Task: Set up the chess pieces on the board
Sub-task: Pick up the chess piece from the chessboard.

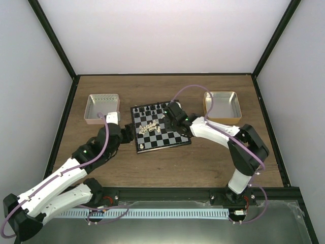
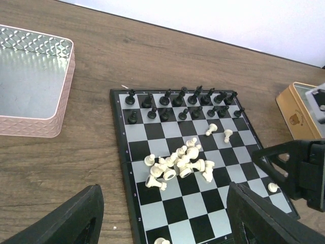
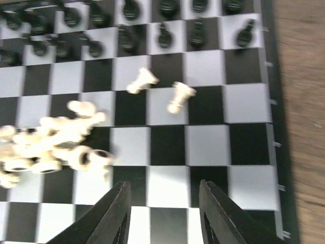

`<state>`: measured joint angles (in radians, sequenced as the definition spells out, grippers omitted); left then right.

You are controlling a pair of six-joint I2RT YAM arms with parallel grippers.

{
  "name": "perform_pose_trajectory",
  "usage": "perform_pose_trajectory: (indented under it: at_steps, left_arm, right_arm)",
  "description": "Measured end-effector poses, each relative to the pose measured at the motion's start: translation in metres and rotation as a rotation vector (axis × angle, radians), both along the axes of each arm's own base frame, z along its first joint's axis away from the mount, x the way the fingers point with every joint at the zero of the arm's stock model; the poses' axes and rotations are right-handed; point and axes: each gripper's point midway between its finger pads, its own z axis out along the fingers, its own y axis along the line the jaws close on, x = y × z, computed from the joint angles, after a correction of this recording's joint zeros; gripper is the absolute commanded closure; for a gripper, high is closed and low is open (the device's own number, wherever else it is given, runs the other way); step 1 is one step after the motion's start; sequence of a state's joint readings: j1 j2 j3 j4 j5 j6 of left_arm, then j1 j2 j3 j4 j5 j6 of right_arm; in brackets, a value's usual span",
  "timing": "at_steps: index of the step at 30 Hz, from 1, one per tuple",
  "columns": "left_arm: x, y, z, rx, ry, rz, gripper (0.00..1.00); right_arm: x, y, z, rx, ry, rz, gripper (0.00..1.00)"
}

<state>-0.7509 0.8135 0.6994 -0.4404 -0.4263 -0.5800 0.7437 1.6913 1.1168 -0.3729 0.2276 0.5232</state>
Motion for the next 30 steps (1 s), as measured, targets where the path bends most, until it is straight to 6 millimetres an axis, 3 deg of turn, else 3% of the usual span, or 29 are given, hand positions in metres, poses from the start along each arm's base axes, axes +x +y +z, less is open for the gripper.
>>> perform_pose_trajectory:
  at_steps: [3,7,15,23,30]
  left_arm:
    - [0.000,0.001,0.001,-0.008,-0.003,0.006,0.31]
    - [-0.001,0.002,0.004,-0.025,-0.009,0.013,0.32]
    - [-0.002,0.003,0.006,-0.042,-0.009,0.019,0.32]
    - [-0.002,0.002,0.004,-0.052,-0.003,0.024,0.32]
    - [-0.003,0.002,0.003,-0.052,0.000,0.021,0.32]
  right_arm:
    - [0.001,0.030,0.004,0.038,-0.003,0.064,0.63]
    - [0.006,0.052,-0.010,0.043,0.021,0.089,0.65]
    - [0.011,0.056,-0.040,0.019,0.085,0.040,0.66]
    - [0.012,0.064,-0.043,0.045,0.102,0.046,0.63]
    - [0.012,0.064,-0.052,0.025,0.113,0.043,0.70]
